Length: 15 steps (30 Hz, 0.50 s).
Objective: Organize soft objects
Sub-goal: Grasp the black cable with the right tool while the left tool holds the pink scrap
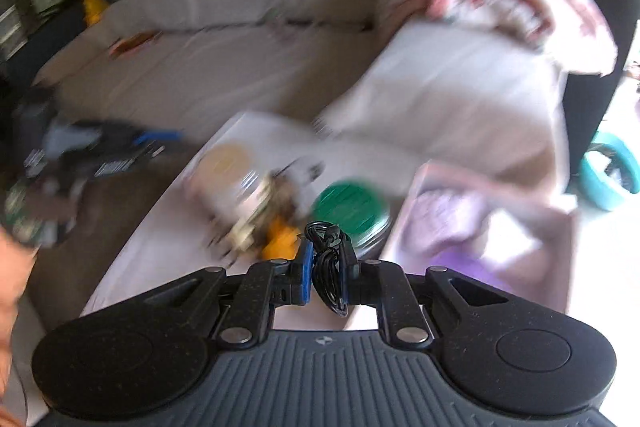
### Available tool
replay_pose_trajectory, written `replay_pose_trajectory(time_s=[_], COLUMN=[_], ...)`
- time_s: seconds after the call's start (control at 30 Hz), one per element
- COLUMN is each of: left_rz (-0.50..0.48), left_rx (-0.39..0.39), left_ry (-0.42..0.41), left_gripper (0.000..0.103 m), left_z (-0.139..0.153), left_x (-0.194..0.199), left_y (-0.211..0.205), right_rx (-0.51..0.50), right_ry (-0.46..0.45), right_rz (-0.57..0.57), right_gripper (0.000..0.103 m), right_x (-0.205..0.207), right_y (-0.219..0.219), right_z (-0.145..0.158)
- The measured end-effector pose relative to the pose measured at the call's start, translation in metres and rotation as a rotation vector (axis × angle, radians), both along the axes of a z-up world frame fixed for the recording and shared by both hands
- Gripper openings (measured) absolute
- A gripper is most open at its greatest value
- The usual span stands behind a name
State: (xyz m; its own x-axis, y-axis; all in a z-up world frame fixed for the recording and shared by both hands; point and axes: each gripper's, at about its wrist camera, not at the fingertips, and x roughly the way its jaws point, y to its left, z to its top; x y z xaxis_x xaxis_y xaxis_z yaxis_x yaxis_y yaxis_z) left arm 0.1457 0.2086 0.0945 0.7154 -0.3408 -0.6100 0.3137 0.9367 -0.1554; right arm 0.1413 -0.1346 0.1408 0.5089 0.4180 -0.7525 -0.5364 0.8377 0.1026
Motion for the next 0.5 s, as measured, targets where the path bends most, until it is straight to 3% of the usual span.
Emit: replay_pose_trajectory(time_s=[0.07, 0.17, 0.33, 0.4, 0.5], left_rz=[0.004, 0.006, -0.083, -0.124, -0.099], left_rx=[-0.021, 0.013, 0.031, 0.087, 0.238], left_ry=[0.046, 0.087, 0.163, 0.15, 0.08], left_gripper=[0.017, 0.017, 0.018, 0.02, 0.02], left_z=[-0.02, -0.04, -0.059, -0.06, -0.06], left_x=[0.008, 0.018, 0.017, 0.011, 0.001], left_y=[0.012, 0.019, 0.021, 0.016, 0.003], right_rx=[0.001, 0.023, -0.05, -0.069, -0.098], right_ry=[0.021, 0.127, 0.151, 0.142, 0.117], right_rz=[0.031, 0.063, 0.085, 0.099, 0.12], right_gripper=[0.013, 0.013, 0.013, 0.013, 0.013], right_x=[-0.013, -0.021, -0.029, -0.032, -0.035], right_y=[0.016, 0.044, 0.069, 0.073, 0.078], right_z=[-0.025, -0.065, -0.093, -0.092, -0.092])
